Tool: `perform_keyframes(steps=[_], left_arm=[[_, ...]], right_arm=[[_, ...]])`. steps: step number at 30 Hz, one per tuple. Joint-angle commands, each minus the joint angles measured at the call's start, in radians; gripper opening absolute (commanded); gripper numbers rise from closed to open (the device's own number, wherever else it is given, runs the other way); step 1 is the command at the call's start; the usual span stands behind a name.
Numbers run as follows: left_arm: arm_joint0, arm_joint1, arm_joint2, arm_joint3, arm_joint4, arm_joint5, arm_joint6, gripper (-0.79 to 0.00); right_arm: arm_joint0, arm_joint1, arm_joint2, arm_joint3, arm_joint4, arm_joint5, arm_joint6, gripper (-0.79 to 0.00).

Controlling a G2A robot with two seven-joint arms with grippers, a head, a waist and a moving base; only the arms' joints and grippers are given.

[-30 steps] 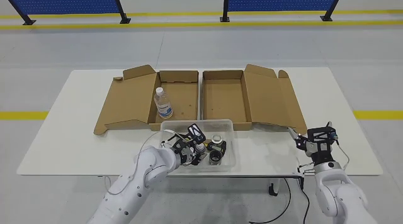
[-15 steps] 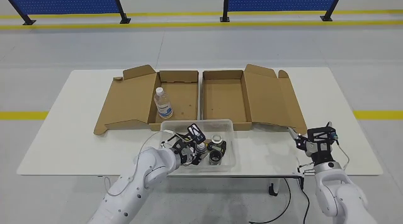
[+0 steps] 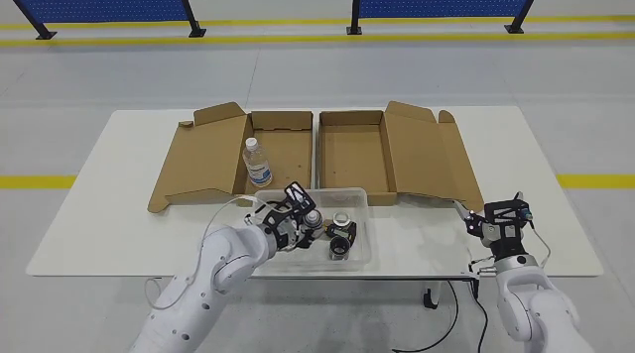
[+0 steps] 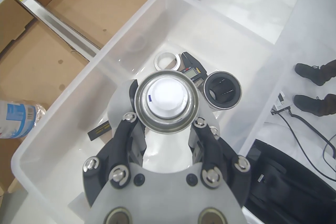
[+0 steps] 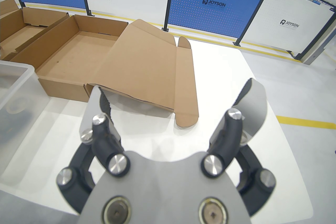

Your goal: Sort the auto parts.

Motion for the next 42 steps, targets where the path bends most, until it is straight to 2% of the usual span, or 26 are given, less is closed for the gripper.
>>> perform_keyframes(steps=[1, 14, 19, 26, 30, 42], left_arm=[[0.006, 0.003, -0.009, -0.015, -0.008, -0.005, -0.004, -0.785], [0.01, 0.011, -0.031, -0.024, -0.018, 0.01, 0.024, -0.785], [-0.002, 0.005, -0.057, -0.016, -0.063, 0.118, 0.099, -0.785], [-0.069, -0.007, -0.059, 0.033, -0.07, 0.249, 0.146, -0.785], [-0.116, -0.022, -0.043, 0.073, -0.102, 0.345, 0.171, -0.785], [-0.235, -0.058, 0.053, 0.22, -0.09, 0.467, 0.13, -0.785]], right_arm=[[0.0, 0.0, 0.0, 0.0, 0.0, 0.0, 0.0, 0.0], [0.0, 0.0, 0.0, 0.0, 0.0, 0.0, 0.0, 0.0], [0.0, 0.0, 0.0, 0.0, 0.0, 0.0, 0.0, 0.0], [0.0, 0.0, 0.0, 0.0, 0.0, 0.0, 0.0, 0.0], [0.0, 0.0, 0.0, 0.0, 0.0, 0.0, 0.0, 0.0], [0.0, 0.0, 0.0, 0.0, 0.0, 0.0, 0.0, 0.0]])
